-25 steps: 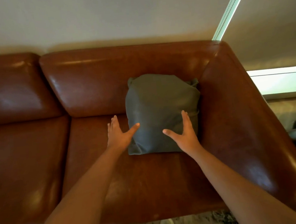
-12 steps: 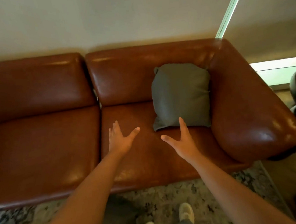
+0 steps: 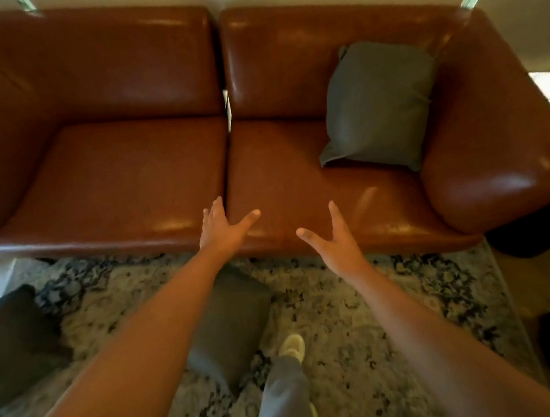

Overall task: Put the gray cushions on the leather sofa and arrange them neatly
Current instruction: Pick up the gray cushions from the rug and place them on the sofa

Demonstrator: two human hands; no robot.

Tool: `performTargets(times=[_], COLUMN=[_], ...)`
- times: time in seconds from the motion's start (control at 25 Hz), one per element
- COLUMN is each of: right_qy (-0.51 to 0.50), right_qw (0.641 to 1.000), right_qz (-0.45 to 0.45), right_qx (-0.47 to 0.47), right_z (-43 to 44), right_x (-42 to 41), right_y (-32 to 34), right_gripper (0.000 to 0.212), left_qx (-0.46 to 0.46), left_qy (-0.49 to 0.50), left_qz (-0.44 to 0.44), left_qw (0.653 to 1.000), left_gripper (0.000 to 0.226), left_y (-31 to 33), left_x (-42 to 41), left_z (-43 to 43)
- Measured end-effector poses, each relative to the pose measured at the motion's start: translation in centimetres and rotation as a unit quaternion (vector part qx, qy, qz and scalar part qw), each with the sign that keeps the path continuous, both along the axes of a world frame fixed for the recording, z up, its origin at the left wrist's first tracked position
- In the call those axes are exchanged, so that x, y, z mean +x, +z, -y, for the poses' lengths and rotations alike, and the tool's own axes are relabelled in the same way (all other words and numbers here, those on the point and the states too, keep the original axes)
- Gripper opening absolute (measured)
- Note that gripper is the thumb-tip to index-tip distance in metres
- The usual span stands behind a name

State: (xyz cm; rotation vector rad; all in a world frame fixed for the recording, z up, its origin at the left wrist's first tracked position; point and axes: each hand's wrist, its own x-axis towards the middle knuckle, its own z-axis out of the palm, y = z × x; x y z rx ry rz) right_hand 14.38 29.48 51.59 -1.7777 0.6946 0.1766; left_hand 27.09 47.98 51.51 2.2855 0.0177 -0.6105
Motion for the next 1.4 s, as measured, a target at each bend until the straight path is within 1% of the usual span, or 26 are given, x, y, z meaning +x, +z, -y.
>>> performTargets(times=[0.2, 0.36, 0.4, 0.52, 0.6, 0.76, 0.84, 0.92, 0.96, 1.0, 1.04, 1.12, 1.2, 1.28, 1.32, 1.4], right_qy=[0.018, 0.021, 0.013, -0.023, -0.043, -0.075, -0.078, -0.092, -0.103, -0.107, -0.108, -0.117, -0.135, -0.156, -0.162, -0.187], right_qw=[0.998, 0.993, 0.991, 0.983, 0.981, 0.969, 0.963, 0.958, 0.956, 0.955, 0.955, 0.950, 0.949, 0.951, 0.953, 0.949], right_qz=[-0.047, -0.096, -0.110, -0.163, -0.174, -0.223, -0.247, -0.260, -0.261, -0.264, -0.268, -0.281, -0.279, -0.264, -0.256, -0.251], right_qx=[0.047, 0.068, 0.074, 0.082, 0.081, 0.075, 0.071, 0.083, 0.087, 0.083, 0.072, 0.064, 0.056, 0.038, 0.029, 0.032], right_z=[-8.3, -15.0, -16.7, -21.4, -23.9, -27.5, -28.0, -27.3, -27.0, -26.9, -26.6, -25.8, -25.5, -25.1, -24.8, -24.5], right_x=[-3.7, -4.6, -4.6, -4.5, -4.2, -3.5, -2.9, -2.6, -2.4, -2.1, -1.9, -1.8, -1.6, -0.8, -0.4, 0.0], right_y=[-3.0, -6.5, -7.5, -10.7, -13.3, -20.1, -26.5, -29.0, -29.1, -30.4, -33.6, -39.8, -43.8, -46.5, -48.0, -51.1], right_gripper=[0.105, 0.103, 0.102, 0.097, 0.096, 0.094, 0.096, 0.096, 0.097, 0.101, 0.109, 0.123, 0.117, 0.114, 0.118, 0.134], left_qx=[-0.004, 0.020, 0.028, 0.045, 0.047, 0.070, 0.080, 0.086, 0.084, 0.087, 0.091, 0.088, 0.079, 0.086, 0.087, 0.086], left_qy=[0.011, 0.025, 0.024, -0.007, -0.026, -0.074, -0.095, -0.091, -0.079, -0.067, -0.059, -0.074, -0.084, -0.088, -0.087, -0.087], left_qz=[-0.014, -0.060, -0.069, -0.087, -0.104, -0.119, -0.145, -0.169, -0.176, -0.188, -0.201, -0.210, -0.202, -0.191, -0.190, -0.191], left_qw=[1.000, 0.998, 0.997, 0.995, 0.993, 0.988, 0.982, 0.978, 0.978, 0.976, 0.974, 0.971, 0.973, 0.974, 0.974, 0.974], left_gripper=[0.098, 0.114, 0.114, 0.099, 0.096, 0.095, 0.097, 0.105, 0.115, 0.125, 0.132, 0.132, 0.128, 0.132, 0.135, 0.136], left_y=[-2.1, -4.9, -5.9, -9.4, -12.0, -19.4, -26.2, -29.3, -29.6, -31.2, -34.5, -40.2, -44.5, -48.9, -51.2, -55.9], left_x=[-3.4, -3.3, -2.9, -1.6, -0.3, 2.2, 3.6, 4.1, 4.3, 4.4, 4.7, 5.3, 5.9, 7.2, 8.1, 9.5], left_z=[-8.7, -16.3, -18.2, -22.9, -25.5, -29.4, -30.2, -30.4, -30.4, -30.4, -30.2, -28.8, -27.3, -26.3, -26.1, -26.4])
